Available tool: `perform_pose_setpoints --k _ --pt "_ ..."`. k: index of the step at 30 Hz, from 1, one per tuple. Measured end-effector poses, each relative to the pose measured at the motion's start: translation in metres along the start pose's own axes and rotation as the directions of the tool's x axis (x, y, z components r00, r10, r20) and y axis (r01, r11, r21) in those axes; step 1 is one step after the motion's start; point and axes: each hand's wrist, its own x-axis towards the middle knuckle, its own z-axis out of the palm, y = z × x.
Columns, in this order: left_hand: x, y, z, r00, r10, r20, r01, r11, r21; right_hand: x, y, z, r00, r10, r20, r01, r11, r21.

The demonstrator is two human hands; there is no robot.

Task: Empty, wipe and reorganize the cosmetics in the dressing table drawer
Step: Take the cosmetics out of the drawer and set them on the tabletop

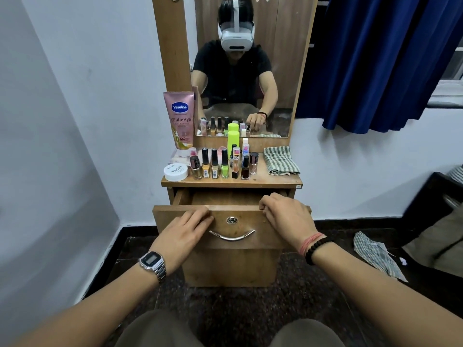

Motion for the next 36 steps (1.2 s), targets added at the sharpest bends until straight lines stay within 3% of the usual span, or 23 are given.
perform_pose_setpoints --k 13,19,30,36 --pt "0.005 -0.007 0.021 0.994 -0.040 0.106 0.042 0.999 -0.021 -0.007 0.006 0.014 0.999 0.003 0.048 -0.004 1.000 0.023" --pt "0.013 -0.009 0.026 0.985 -0.120 0.128 0.123 0.992 -0.016 0.000 0.007 0.018 1.000 -0.009 0.008 0.009 1.000 0.002" --pt "0.036 -0.008 0.019 0.979 -0.202 0.025 0.203 0.961 -0.186 0.018 0.000 0.018 0.996 0.083 0.029 -0.085 0.993 0.077" --pt "0.021 -0.004 -0.002 0.986 -0.166 -0.034 0.158 0.974 -0.165 0.022 0.005 -0.004 0.997 0.081 0.006 -0.081 0.985 0.150"
